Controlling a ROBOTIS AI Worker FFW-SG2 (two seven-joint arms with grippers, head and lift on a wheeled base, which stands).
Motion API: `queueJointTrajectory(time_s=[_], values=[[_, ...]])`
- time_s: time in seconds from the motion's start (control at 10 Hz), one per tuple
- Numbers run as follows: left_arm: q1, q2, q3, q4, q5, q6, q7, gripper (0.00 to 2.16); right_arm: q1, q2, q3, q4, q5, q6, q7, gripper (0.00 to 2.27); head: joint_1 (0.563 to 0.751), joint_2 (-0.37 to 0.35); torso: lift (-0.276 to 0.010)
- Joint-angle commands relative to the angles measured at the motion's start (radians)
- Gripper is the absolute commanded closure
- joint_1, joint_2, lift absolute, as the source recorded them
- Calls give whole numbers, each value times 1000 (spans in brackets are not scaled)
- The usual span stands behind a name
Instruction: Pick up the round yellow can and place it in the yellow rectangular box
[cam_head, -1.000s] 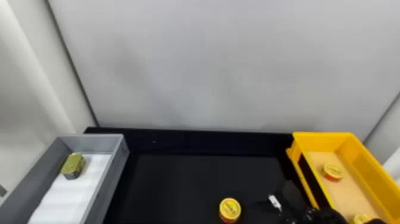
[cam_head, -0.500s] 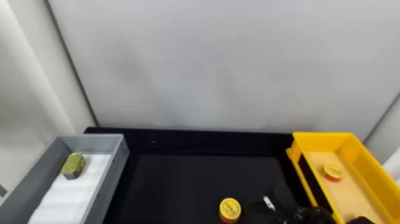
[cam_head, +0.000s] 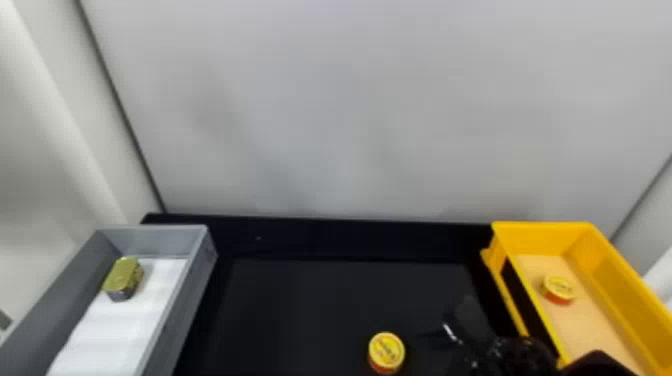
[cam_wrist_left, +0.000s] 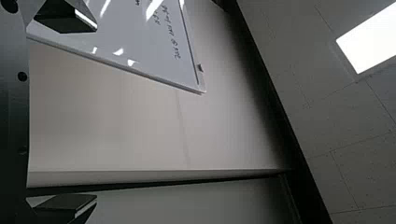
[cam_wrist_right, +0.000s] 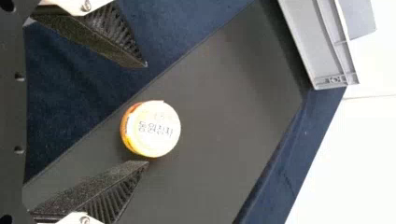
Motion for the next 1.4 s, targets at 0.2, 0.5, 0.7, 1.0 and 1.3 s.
queueJointTrajectory(time_s=[0.2,0.5,0.7,1.0,1.3], values=[[-1,0,-4,-2,0,-4,0,9,-78,40,49,149,7,-50,12,-2,629,12,-55],[0,0,-3,-3,0,-4,0,9,-94,57,52,180,15,-70,8,-2,629,12,-55],[0,0,-3,-3,0,-6,0,10,-103,61,56,194,23,-73,7,-2,629,12,-55],[-1,1,-3,-5,0,-7,-3,10,-109,63,63,213,30,-72,2,-2,629,12,-55],[0,1,0,-5,0,-7,-3,9,-115,78,52,224,41,-99,8,133,629,12,-55]])
